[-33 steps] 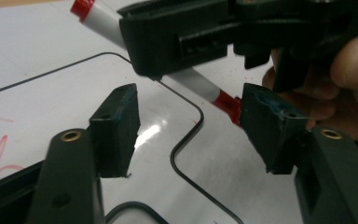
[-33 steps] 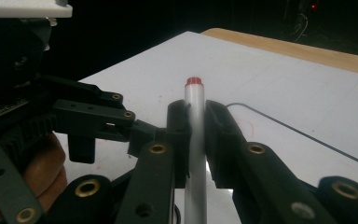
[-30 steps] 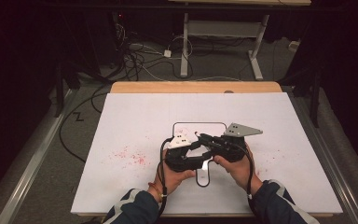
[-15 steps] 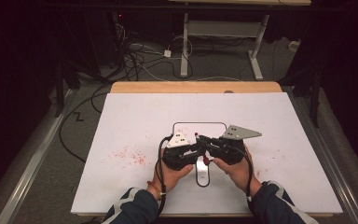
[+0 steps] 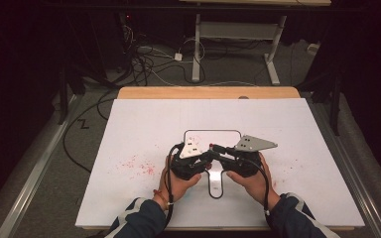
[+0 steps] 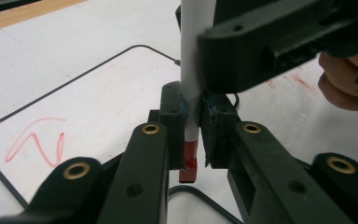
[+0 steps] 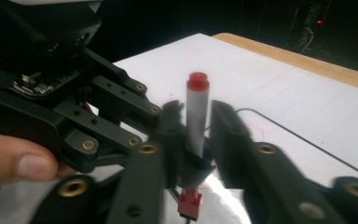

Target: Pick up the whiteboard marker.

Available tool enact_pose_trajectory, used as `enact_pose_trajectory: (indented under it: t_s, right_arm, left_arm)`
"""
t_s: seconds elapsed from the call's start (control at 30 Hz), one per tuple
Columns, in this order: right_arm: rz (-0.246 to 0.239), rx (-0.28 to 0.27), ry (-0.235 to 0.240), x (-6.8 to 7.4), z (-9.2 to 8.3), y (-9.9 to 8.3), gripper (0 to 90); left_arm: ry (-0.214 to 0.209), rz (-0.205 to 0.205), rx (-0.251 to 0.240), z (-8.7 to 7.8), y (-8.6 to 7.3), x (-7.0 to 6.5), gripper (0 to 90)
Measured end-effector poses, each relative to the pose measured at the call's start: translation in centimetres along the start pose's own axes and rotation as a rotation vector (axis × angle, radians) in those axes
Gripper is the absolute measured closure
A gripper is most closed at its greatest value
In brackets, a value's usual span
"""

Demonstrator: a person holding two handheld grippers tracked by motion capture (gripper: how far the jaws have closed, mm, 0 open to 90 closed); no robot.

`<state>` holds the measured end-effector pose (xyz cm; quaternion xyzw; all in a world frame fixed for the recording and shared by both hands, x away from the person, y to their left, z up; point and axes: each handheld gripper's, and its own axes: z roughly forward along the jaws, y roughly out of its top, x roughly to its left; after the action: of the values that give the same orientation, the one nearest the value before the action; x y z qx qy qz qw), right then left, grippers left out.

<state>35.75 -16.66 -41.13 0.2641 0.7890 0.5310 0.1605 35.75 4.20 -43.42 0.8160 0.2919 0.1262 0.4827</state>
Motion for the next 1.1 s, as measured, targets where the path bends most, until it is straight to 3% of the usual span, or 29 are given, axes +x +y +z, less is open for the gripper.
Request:
enact_pose_trajectory:
  t_s: [0.1, 0.13, 0.37, 0.4, 0.53, 0.6, 0.77, 1.1]
  right_arm:
    - [-0.034, -0.001, -0.028, -0.1, -0.3, 0.0, 66.8]
    - [-0.076, 0.01, -0.06, -0.1, -0.5, -0.1, 63.6]
    - [-0.145, 0.023, -0.135, -1.6, -1.4, -1.4, 52.1]
    - [-0.145, 0.025, -0.147, -1.9, -1.7, -1.6, 50.6]
    - [-0.145, 0.012, -0.194, -3.0, -2.9, -2.7, 43.6]
    - [-0.166, -0.004, -0.227, -3.4, -4.1, -3.3, 39.2]
    - [-0.145, -0.02, -0.256, -4.1, -5.4, -4.1, 33.3]
    - [-0.108, 0.036, -0.264, -5.0, -7.0, -6.7, 27.7]
  left_arm:
    - [0.026, 0.004, -0.003, -0.2, -0.1, 0.4, 78.8]
    - [0.035, 0.007, 0.0, -0.2, -0.1, 0.6, 78.8]
    - [0.075, 0.018, 0.009, -0.5, -0.4, 1.6, 78.9]
    - [0.07, -0.034, -0.015, -0.3, -0.5, 1.3, 78.9]
    - [0.104, -0.009, -0.017, -0.8, -0.5, 2.0, 78.9]
    - [0.105, 0.021, -0.004, -1.0, -0.4, 2.4, 78.9]
    - [0.09, 0.052, -0.021, -1.2, 0.2, 2.8, 78.9]
    - [0.077, 0.03, -0.05, -0.4, 1.2, 5.5, 78.8]
